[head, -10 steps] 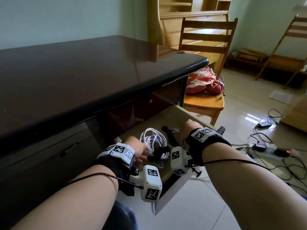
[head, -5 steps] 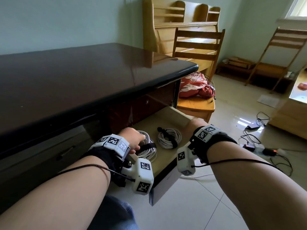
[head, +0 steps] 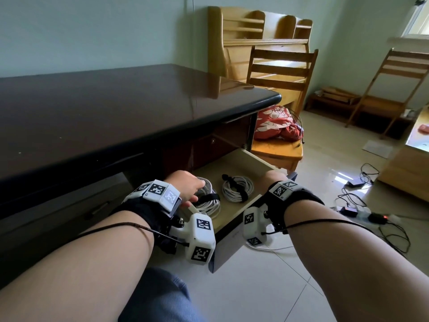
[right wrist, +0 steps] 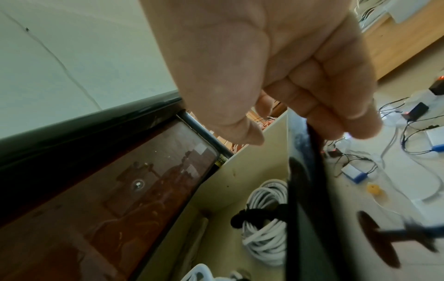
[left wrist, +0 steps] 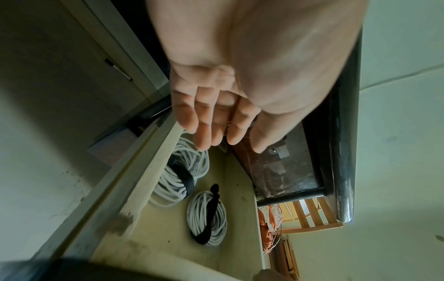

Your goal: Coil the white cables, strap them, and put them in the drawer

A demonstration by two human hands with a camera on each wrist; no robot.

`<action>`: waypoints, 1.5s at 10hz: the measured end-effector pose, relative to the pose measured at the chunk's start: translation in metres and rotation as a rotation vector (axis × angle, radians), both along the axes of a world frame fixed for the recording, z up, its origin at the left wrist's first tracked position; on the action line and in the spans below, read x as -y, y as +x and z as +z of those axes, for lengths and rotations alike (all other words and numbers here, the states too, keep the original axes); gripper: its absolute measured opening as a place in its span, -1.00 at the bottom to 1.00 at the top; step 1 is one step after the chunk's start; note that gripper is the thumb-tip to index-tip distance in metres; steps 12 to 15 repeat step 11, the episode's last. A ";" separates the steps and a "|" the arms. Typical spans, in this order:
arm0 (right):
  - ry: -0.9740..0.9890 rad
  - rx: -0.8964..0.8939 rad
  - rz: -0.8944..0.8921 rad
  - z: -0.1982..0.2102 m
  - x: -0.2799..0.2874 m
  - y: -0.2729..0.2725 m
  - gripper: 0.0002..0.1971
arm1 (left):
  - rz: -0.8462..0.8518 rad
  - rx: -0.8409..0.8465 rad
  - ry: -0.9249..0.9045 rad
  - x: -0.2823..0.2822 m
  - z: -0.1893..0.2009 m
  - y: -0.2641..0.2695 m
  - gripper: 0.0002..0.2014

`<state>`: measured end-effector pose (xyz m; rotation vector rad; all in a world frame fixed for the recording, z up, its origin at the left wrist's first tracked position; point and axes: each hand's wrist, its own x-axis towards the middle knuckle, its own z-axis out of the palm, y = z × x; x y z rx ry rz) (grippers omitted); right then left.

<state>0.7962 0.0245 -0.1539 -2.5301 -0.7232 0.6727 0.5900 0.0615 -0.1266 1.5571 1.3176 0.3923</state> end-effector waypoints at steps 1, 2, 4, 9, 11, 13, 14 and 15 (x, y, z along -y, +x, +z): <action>0.052 0.015 0.089 -0.008 -0.014 -0.005 -0.65 | 0.002 0.011 0.009 -0.001 0.000 0.000 -0.87; 0.109 -0.048 0.087 -0.008 -0.028 -0.014 -0.58 | -0.007 0.021 0.024 -0.004 0.000 -0.003 -0.87; 0.228 -0.093 0.142 -0.012 -0.043 -0.023 -0.62 | 0.009 -0.008 -0.010 -0.014 -0.005 -0.015 -0.88; 0.475 -0.492 0.187 -0.035 -0.111 -0.076 -0.74 | 0.043 -0.015 -0.010 -0.033 0.004 -0.039 -0.83; 0.600 -0.343 0.133 -0.023 -0.114 -0.061 -0.90 | 0.050 0.007 0.051 -0.028 0.014 -0.043 -0.91; 0.600 -0.343 0.133 -0.023 -0.114 -0.061 -0.90 | 0.050 0.007 0.051 -0.028 0.014 -0.043 -0.91; 0.600 -0.343 0.133 -0.023 -0.114 -0.061 -0.90 | 0.050 0.007 0.051 -0.028 0.014 -0.043 -0.91; 0.600 -0.343 0.133 -0.023 -0.114 -0.061 -0.90 | 0.050 0.007 0.051 -0.028 0.014 -0.043 -0.91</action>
